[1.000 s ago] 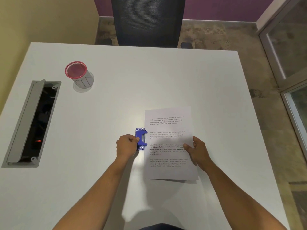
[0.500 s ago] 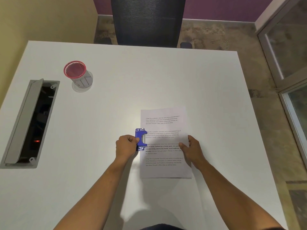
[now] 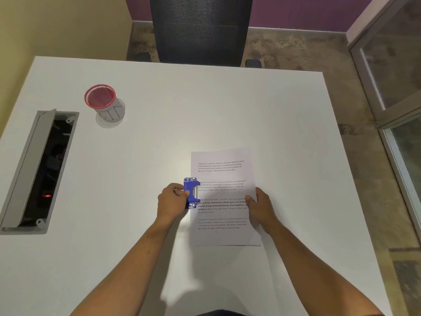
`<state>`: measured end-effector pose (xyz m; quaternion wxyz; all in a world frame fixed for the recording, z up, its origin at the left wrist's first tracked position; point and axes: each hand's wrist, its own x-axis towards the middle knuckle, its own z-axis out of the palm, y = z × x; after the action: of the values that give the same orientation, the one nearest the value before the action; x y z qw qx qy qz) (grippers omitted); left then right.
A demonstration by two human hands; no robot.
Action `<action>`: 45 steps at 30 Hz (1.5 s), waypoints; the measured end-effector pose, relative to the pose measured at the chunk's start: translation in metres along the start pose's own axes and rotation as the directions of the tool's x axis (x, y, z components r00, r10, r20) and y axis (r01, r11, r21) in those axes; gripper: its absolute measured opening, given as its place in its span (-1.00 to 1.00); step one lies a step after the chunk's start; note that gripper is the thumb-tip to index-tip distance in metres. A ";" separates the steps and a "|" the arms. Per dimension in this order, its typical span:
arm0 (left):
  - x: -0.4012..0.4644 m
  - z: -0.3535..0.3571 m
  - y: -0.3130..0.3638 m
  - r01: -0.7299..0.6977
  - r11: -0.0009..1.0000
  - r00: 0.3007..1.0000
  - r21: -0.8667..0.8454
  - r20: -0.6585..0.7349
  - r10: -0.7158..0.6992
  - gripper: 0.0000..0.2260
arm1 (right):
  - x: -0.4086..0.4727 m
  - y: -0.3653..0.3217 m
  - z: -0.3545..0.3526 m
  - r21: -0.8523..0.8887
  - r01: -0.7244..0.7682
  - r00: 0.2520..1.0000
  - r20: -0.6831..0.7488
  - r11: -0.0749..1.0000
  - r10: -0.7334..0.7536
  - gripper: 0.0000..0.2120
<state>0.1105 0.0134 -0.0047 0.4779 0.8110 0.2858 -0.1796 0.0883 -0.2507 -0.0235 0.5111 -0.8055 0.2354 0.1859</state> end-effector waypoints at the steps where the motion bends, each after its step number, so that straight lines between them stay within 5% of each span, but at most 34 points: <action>1: 0.000 0.000 0.000 -0.007 1.000 1.000 0.000 0.004 0.007 -0.93 | 0.000 0.000 0.000 -0.001 -0.005 1.000 0.000 1.000 0.005 -0.82; 15: 0.010 -0.002 -0.001 -0.043 0.999 0.998 0.018 0.050 0.042 -0.86 | 0.005 -0.002 0.005 -0.034 -0.079 0.997 -0.002 0.996 0.079 -0.62; 24: 0.022 0.012 0.007 -0.053 0.977 0.997 0.205 -0.051 0.065 -0.63 | 0.002 -0.007 0.004 -0.004 -0.039 0.999 -0.020 0.999 0.039 -0.78; 30: 0.030 0.024 0.013 -0.113 0.894 0.980 0.433 -0.098 0.172 -0.61 | 0.001 -0.008 0.005 0.051 -0.080 0.997 -0.008 0.996 0.081 -0.82; 45: 0.045 0.029 0.000 -0.282 0.660 0.870 0.697 -0.104 0.482 -0.85 | 0.004 0.001 0.011 -0.003 -0.074 0.997 -0.033 0.997 0.074 -0.88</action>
<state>0.1445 0.0008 -0.0439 0.1408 0.9849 0.0891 -0.0468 0.0904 -0.2421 -0.0310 0.4984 -0.8002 0.2728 0.1921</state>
